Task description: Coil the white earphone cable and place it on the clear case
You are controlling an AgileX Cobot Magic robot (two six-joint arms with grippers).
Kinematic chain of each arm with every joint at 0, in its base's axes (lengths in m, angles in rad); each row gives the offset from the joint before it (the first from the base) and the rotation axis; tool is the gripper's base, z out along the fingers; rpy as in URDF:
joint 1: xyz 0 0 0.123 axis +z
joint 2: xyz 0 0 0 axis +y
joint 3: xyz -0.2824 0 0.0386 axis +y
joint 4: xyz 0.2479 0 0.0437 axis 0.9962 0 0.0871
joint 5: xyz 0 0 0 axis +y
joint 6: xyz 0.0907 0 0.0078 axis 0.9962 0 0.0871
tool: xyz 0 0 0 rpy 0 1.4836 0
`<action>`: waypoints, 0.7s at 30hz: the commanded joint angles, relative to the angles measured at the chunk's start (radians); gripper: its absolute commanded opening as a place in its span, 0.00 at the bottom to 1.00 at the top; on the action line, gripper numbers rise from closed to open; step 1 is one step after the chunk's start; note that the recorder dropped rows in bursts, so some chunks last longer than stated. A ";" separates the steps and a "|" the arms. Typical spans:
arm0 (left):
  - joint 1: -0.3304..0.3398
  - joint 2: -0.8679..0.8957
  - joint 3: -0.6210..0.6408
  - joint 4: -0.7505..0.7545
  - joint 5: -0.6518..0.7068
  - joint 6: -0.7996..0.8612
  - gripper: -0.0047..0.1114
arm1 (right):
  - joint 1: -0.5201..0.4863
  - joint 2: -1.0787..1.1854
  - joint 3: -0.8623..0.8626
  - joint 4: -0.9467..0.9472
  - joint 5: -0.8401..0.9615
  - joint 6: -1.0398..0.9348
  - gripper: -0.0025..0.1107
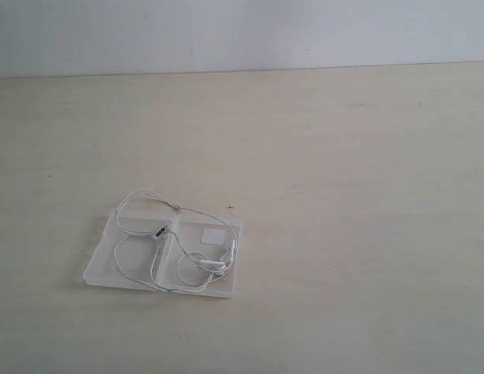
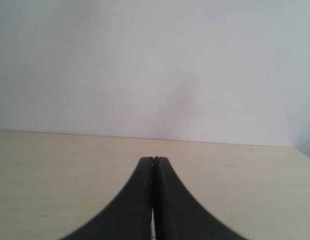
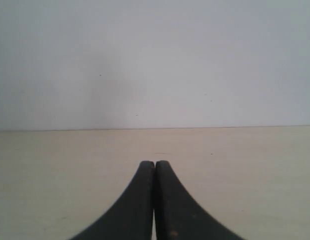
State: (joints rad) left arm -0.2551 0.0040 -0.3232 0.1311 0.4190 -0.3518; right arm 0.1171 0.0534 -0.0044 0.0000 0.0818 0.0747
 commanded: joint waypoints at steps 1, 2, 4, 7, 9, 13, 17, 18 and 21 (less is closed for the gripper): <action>0.001 -0.004 0.005 -0.009 -0.007 0.004 0.04 | -0.005 -0.003 0.004 0.006 -0.009 -0.010 0.02; 0.001 -0.004 0.005 -0.009 -0.007 0.004 0.04 | -0.005 -0.003 0.004 0.006 -0.009 -0.010 0.02; 0.001 -0.004 0.005 -0.009 -0.007 0.004 0.04 | -0.005 -0.003 0.004 0.006 -0.009 -0.010 0.02; 0.001 -0.004 0.005 -0.009 -0.007 0.004 0.04 | -0.005 -0.003 0.004 0.006 -0.009 -0.010 0.02; 0.001 -0.004 0.005 -0.009 -0.007 0.004 0.04 | -0.005 -0.003 0.004 0.006 -0.009 -0.010 0.02; 0.001 -0.004 0.005 -0.009 -0.007 0.004 0.04 | -0.005 -0.003 0.004 0.006 -0.009 -0.010 0.02; 0.001 -0.004 0.005 -0.009 -0.007 0.004 0.04 | -0.005 -0.003 0.004 0.006 -0.009 -0.010 0.02; 0.001 -0.004 0.005 0.018 -0.007 0.040 0.04 | -0.005 -0.003 0.004 0.006 -0.009 -0.010 0.02; 0.013 -0.004 0.056 0.090 -0.065 0.076 0.04 | -0.005 -0.003 0.004 0.006 -0.009 -0.010 0.02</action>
State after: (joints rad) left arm -0.2532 0.0040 -0.3106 0.1755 0.4061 -0.3076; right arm 0.1171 0.0534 -0.0044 0.0053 0.0818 0.0709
